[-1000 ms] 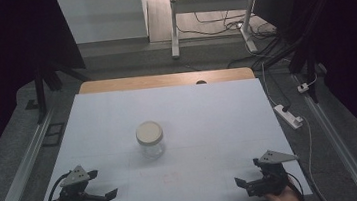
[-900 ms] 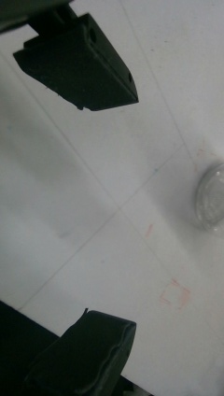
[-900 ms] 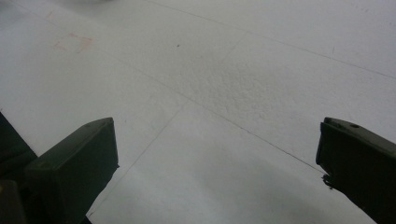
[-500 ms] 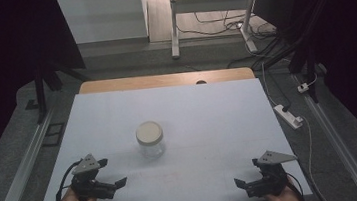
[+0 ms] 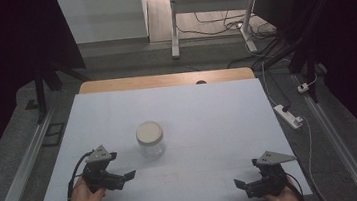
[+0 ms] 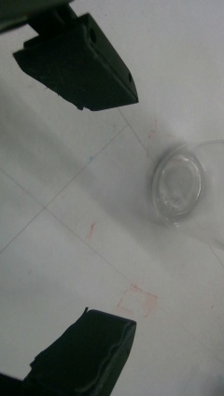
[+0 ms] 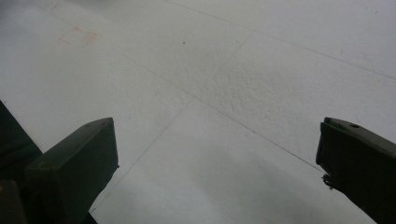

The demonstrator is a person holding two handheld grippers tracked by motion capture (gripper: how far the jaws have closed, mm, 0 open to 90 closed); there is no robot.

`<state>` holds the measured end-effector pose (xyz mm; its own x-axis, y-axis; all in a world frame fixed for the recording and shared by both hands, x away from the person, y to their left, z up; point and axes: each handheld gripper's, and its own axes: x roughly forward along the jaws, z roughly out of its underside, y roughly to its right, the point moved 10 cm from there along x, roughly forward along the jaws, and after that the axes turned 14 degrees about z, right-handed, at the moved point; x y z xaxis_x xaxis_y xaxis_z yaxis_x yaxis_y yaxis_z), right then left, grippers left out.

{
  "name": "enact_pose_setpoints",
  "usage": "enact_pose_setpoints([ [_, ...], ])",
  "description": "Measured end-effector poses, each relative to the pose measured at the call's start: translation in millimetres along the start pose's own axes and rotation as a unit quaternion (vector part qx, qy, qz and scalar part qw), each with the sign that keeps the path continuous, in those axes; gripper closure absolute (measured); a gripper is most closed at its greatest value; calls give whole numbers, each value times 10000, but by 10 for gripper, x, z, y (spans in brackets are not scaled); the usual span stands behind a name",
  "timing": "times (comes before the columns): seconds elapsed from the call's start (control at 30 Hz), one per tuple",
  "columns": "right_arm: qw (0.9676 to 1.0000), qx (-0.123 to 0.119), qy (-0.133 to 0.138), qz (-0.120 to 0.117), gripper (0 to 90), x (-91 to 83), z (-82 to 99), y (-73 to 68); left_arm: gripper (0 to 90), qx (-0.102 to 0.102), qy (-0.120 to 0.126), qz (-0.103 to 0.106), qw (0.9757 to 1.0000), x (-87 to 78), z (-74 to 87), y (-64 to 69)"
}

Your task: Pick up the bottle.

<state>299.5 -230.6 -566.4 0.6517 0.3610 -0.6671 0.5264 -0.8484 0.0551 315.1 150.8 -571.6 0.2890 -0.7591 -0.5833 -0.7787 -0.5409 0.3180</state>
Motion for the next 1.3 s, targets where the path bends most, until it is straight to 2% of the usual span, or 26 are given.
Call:
enact_pose_setpoints([
  [0.07, 10000, -7, -4, 5, 0, 0, 1, 0, 0, 78, -77, -77, 9999, 54, -41, -37],
  [0.3, 10000, 0, -4, 0, 0, 0, 1, 1, 0, 106, -248, -110, 9996, 166, -114, -105],
  [0.47, 10000, -5, -4, -2, 0, 0, 1, 1, 0, 127, -271, -142, 9995, 214, -171, -153],
  [0.67, 10000, 3, -9, -5, 0, 2, 2, 1, 0, 249, -168, -191, 9994, 294, -329, -229],
  [0.8, 10000, -3, -13, 2, 0, 5, 2, 1, 0, 419, -160, -106, 9989, 408, -418, -254],
  [0.9, 10000, 11, -15, -5, 0, 7, 1, 3, 0, 514, -217, -126, 9984, 472, -449, -295],
  [1.07, 10000, 28, -24, -4, 0, 10, 1, 4, 0, 519, -149, -86, 9985, 542, -512, -340],
  [1.13, 10000, 23, -29, -7, 0, 10, 2, 3, 0, 536, -98, 52, 9985, 583, -551, -335],
  [1.3, 10000, 25, -25, -10, 0, 8, 3, 6, 0, 600, -92, 90, 9981, 672, -614, -324],
])
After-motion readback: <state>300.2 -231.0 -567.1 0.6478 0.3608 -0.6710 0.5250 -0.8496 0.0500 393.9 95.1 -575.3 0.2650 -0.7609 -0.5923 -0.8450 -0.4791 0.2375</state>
